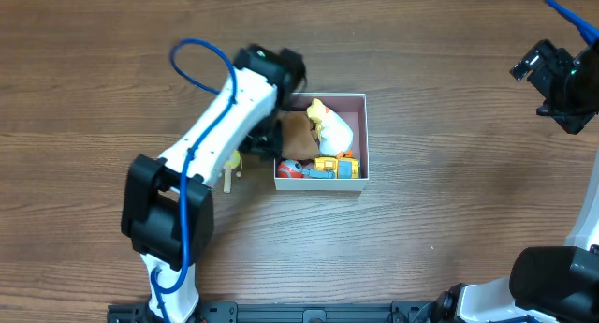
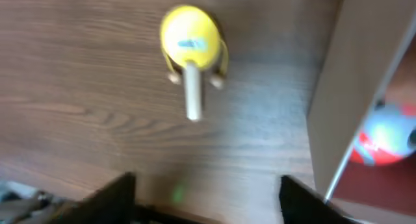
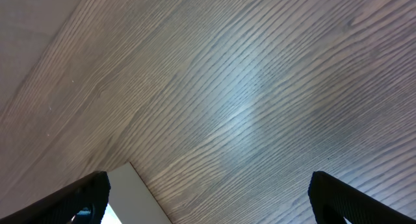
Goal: Pack container
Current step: 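Grasp the yellow rattle by its handle with the left gripper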
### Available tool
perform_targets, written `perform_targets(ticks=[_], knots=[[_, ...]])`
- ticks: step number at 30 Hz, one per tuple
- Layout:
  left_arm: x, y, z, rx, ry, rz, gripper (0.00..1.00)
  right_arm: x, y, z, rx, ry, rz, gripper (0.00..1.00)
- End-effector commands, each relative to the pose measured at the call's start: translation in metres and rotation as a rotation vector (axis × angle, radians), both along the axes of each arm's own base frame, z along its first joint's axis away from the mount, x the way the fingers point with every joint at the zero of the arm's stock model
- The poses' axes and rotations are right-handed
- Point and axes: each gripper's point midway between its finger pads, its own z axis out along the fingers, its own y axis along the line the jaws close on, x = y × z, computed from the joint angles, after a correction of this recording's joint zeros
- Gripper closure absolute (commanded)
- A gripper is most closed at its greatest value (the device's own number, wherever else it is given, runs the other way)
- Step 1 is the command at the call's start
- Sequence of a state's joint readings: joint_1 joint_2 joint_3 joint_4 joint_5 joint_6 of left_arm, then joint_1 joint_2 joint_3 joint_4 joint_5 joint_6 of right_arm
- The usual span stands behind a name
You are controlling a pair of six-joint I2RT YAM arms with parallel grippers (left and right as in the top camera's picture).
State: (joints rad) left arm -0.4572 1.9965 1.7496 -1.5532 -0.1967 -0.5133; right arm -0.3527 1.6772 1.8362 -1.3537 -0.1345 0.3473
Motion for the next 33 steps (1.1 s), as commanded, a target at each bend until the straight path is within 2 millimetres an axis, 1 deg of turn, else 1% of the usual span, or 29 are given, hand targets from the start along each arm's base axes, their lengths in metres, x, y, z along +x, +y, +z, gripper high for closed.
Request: perform_targets(ticks=[1,4,7,9,13,16,18,21,30,31,33], knots=[[0.015,0.026,0.024,0.013,-0.087,0.046,0.1,0.002,0.001,-0.001,0.01,-0.003,-0.001,0.0],[0.024,0.033,0.014,-0.019,-0.086,0.035,0.04,0.002,0.001,-0.001,0.01,-0.003,-0.001,0.0],[0.026,0.022,-0.01,-0.146,-0.05,-0.037,0.05,0.002,0.001,-0.001,0.01,-0.003,0.0,0.0],[0.023,0.016,-0.03,-0.219,-0.027,-0.05,0.12,0.002,0.001,-0.001,0.01,-0.003,0.0,0.0],[0.009,0.014,-0.061,-0.263,0.015,-0.006,0.26,0.002,0.001,-0.001,0.01,-0.003,0.0,0.0],[-0.005,0.015,-0.08,-0.265,0.046,0.017,0.38,0.002,0.001,-0.001,0.01,-0.003,-0.001,0.0],[-0.013,0.018,-0.092,-0.257,0.06,0.024,0.4,0.002,0.001,-0.001,0.01,-0.003,0.0,0.0],[-0.023,0.025,-0.105,-0.234,0.074,0.028,0.41,0.002,0.001,-0.001,0.01,-0.003,-0.001,0.0],[-0.043,0.035,-0.131,-0.204,0.097,0.027,0.4,0.002,0.001,-0.001,0.01,-0.003,-0.001,0.0],[-0.045,0.036,-0.133,-0.204,0.1,0.028,0.41,0.002,0.001,-0.001,0.01,-0.003,0.0,0.0],[-0.048,0.036,-0.136,-0.204,0.102,0.03,0.52,0.002,0.001,-0.001,0.01,-0.003,-0.001,0.0]])
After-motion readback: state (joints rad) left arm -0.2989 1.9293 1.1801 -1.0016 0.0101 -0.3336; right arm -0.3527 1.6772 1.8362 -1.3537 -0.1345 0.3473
